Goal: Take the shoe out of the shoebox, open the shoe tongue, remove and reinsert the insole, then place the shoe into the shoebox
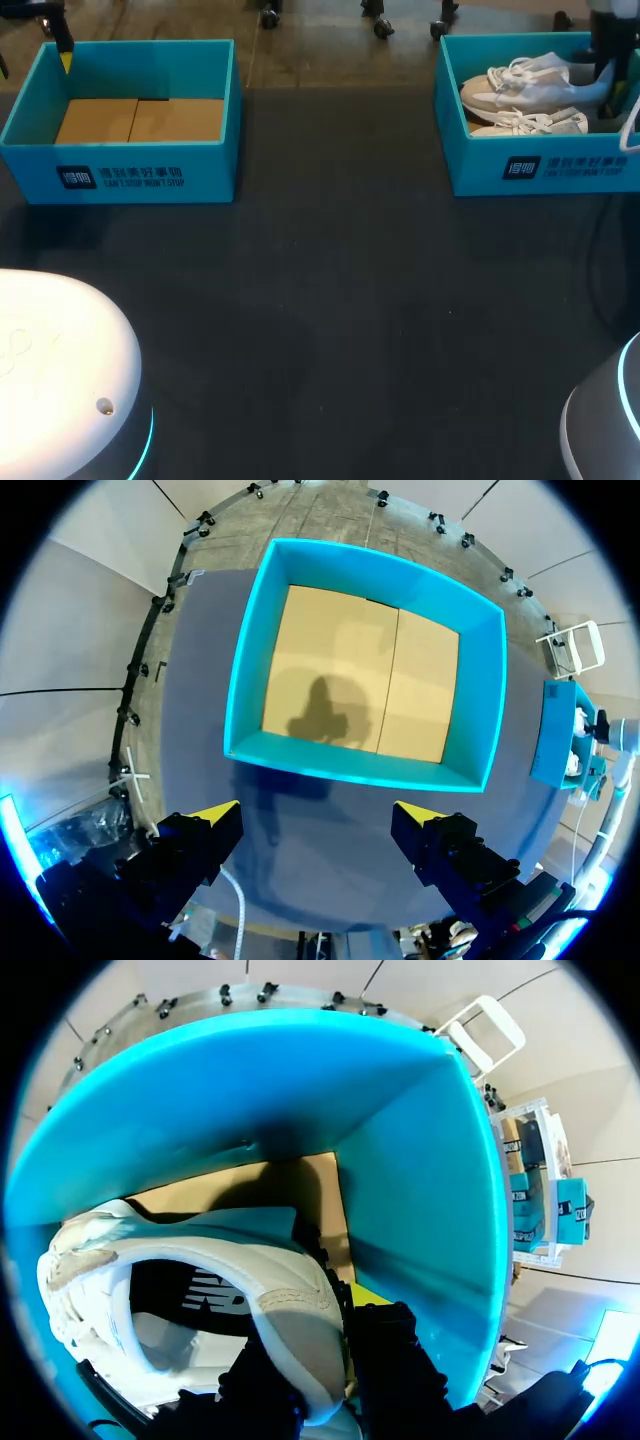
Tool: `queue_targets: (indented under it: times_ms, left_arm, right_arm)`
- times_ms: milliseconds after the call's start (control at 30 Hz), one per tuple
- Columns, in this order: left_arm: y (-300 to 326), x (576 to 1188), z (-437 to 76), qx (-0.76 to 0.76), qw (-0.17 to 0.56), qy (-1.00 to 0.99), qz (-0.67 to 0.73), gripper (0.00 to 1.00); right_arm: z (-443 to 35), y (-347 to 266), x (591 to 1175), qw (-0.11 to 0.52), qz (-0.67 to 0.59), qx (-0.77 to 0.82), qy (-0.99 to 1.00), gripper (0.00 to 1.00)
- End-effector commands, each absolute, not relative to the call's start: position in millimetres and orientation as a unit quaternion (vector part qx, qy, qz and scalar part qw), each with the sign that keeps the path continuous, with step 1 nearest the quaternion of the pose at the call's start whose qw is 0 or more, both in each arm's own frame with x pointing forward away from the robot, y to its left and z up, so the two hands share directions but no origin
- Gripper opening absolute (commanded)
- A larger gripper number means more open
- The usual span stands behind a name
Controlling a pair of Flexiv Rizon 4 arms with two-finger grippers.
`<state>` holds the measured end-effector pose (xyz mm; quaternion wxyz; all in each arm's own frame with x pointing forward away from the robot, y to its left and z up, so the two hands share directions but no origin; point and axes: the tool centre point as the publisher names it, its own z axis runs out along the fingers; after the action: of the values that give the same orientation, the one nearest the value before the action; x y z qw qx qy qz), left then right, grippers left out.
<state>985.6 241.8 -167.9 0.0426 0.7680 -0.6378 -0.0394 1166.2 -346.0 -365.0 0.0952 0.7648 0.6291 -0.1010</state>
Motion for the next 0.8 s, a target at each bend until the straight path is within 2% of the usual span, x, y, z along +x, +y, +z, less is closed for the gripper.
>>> queue_targets:
  times_ms: [33, 300, 367, 433, 467, 500, 700, 800]
  left_arm:
    - [242.0, 985.0, -167.4, 0.768, 0.042, -0.638, -0.039, 1.0]
    - [242.0, 985.0, -167.4, 0.768, 0.042, -0.638, -0.039, 1.0]
    - [242.0, 985.0, -167.4, 0.768, 0.042, -0.638, -0.039, 1.0]
    - [242.0, 985.0, -167.4, 0.768, 0.042, -0.638, -0.039, 1.0]
    - [242.0, 985.0, -167.4, 0.768, 0.042, -0.638, -0.039, 1.0]
    - [242.0, 985.0, -167.4, 0.768, 0.042, -0.638, -0.039, 1.0]
    - [242.0, 985.0, -167.4, 0.768, 0.042, -0.638, -0.039, 1.0]
    - [242.0, 985.0, -167.4, 0.768, 0.042, -0.638, -0.039, 1.0]
  right_arm:
    - [-365.5, -343.7, 1172.8, 0.091, -0.106, 0.764, 0.63, 0.0]
    - [-369.1, -338.0, 1171.9, 0.084, -0.103, 0.761, 0.635, 0.02]
    - [-368.7, -337.7, 1171.0, 0.084, -0.103, 0.761, 0.635, 0.3]
    - [-366.7, -338.7, 1169.7, 0.082, -0.101, 0.761, 0.635, 0.52]
    - [-364.7, -339.1, 1169.2, 0.082, -0.1, 0.762, 0.635, 0.73]
    - [-361.5, -339.4, 1168.6, 0.083, -0.099, 0.762, 0.635, 0.88]
    - [-342.2, -338.8, 1166.4, 0.085, -0.081, 0.764, 0.634, 1.0]
    - [-330.6, -335.4, 1165.0, 0.086, -0.072, 0.765, 0.635, 1.0]
